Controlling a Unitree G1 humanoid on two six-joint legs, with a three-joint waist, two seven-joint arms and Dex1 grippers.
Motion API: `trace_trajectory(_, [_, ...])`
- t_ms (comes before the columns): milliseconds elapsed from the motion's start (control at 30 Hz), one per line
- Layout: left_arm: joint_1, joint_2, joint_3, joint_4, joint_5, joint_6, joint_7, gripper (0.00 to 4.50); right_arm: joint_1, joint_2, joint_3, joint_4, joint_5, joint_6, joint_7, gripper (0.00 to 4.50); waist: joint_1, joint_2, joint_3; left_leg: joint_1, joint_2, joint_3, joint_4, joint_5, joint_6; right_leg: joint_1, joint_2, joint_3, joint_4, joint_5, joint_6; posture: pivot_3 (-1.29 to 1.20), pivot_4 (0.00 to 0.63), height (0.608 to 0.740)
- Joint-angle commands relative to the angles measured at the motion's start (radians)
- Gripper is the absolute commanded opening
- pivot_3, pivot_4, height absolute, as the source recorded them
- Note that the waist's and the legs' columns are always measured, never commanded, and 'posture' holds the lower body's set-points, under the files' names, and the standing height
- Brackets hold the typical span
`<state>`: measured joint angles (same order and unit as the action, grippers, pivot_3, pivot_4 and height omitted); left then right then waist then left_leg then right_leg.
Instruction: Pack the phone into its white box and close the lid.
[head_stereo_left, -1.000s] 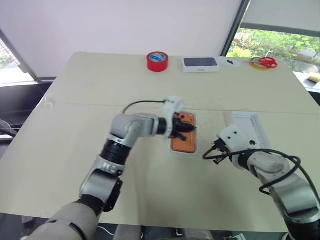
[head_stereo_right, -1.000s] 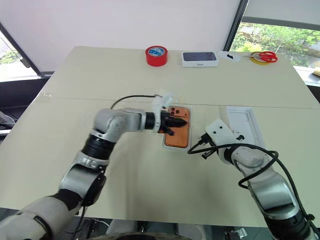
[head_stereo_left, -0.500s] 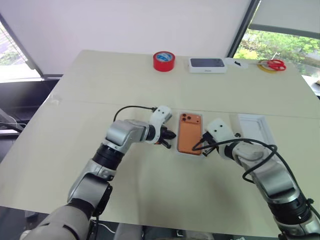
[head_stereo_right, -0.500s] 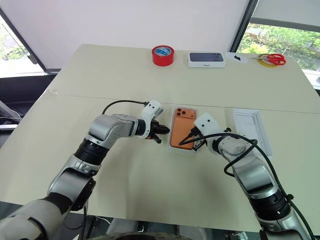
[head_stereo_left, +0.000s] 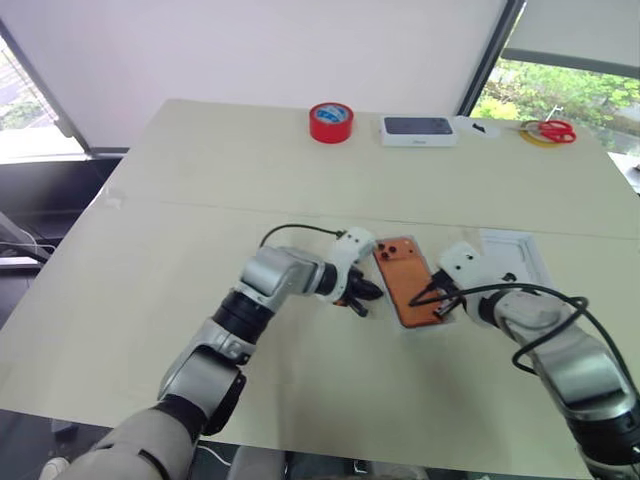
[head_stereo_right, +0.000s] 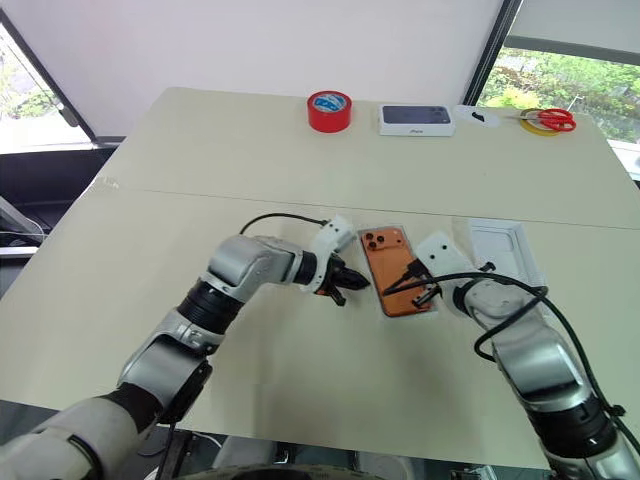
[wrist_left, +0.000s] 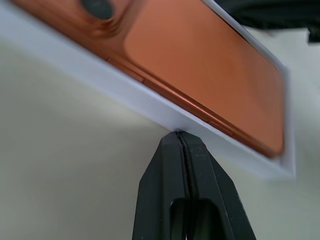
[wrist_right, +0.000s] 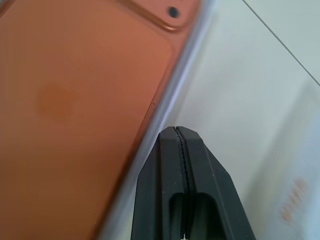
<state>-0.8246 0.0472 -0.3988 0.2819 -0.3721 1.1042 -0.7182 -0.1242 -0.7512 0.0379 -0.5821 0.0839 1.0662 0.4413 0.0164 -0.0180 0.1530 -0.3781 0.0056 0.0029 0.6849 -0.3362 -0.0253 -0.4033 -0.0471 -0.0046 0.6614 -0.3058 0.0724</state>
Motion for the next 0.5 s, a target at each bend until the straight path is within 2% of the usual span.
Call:
trace_trajectory(33, [-0.044, -0.107, -0.045, 0.022, -0.015, -0.032, -0.045, 0.03, 0.081, -0.015, -0.051, -0.092, 0.044, 0.012, 0.045, 0.00, 0.002, 0.000, 0.000, 0.000, 0.000, 0.000, 0.000, 0.000, 0.000, 0.000, 0.000, 0.000, 0.000, 0.000, 0.000, 0.00, 0.150, 0.724])
trace_trajectory(300, [-0.076, -0.225, -0.057, 0.113, 0.027, -0.072, -0.042, 0.03, 0.298, -0.040, -0.214, -0.200, 0.049, 0.040, 0.067, 0.00, -0.001, 0.000, 0.000, 0.002, -0.001, -0.002, 0.000, 0.000, 0.002, 0.003, 0.001, 0.000, 0.000, 0.000, 0.001, 0.00, 0.150, 0.724])
trace_trajectory(500, [-0.105, -0.237, -0.018, 0.184, 0.045, -0.105, -0.035, 0.03, 0.370, -0.036, -0.262, -0.222, 0.044, 0.034, 0.066, 0.00, -0.003, 0.000, 0.000, 0.004, -0.001, -0.002, 0.000, 0.000, 0.003, 0.006, 0.001, 0.000, -0.001, -0.001, 0.001, 0.00, 0.150, 0.724])
